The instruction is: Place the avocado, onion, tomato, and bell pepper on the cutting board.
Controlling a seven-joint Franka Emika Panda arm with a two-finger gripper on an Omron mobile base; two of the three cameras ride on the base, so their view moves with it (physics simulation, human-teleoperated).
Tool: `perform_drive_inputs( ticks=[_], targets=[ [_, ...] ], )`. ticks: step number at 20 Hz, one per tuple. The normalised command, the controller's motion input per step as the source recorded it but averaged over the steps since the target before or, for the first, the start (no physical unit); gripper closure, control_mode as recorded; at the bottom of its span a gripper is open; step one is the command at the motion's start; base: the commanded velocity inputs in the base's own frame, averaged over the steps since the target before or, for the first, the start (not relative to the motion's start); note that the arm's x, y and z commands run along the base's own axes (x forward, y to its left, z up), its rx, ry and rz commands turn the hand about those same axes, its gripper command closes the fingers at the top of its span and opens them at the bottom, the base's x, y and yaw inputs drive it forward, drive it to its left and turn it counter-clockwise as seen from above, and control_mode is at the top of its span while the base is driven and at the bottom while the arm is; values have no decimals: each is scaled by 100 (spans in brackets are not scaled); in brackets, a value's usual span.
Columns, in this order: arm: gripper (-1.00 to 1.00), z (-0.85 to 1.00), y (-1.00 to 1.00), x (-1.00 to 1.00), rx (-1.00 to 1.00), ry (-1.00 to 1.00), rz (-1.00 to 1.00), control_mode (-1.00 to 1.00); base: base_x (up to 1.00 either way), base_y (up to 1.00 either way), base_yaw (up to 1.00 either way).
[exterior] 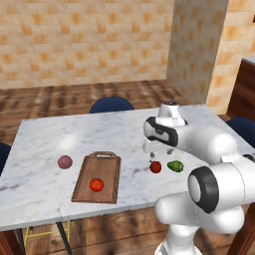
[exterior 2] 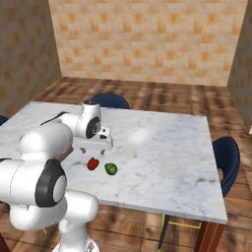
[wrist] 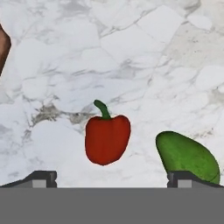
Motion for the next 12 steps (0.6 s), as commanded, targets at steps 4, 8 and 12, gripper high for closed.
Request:
perform_drive_inputs(
  ticks=[4, 8, 12],
  targets=[
    [-100, -22, 8, 22, 0, 7, 0, -100, 0, 0, 0],
    [-100, -27, 15, 18, 0, 10, 0, -100, 0, 0, 0],
    [-100, -27, 10, 9, 0, 10, 0, -100, 0, 0, 0]
  ],
)
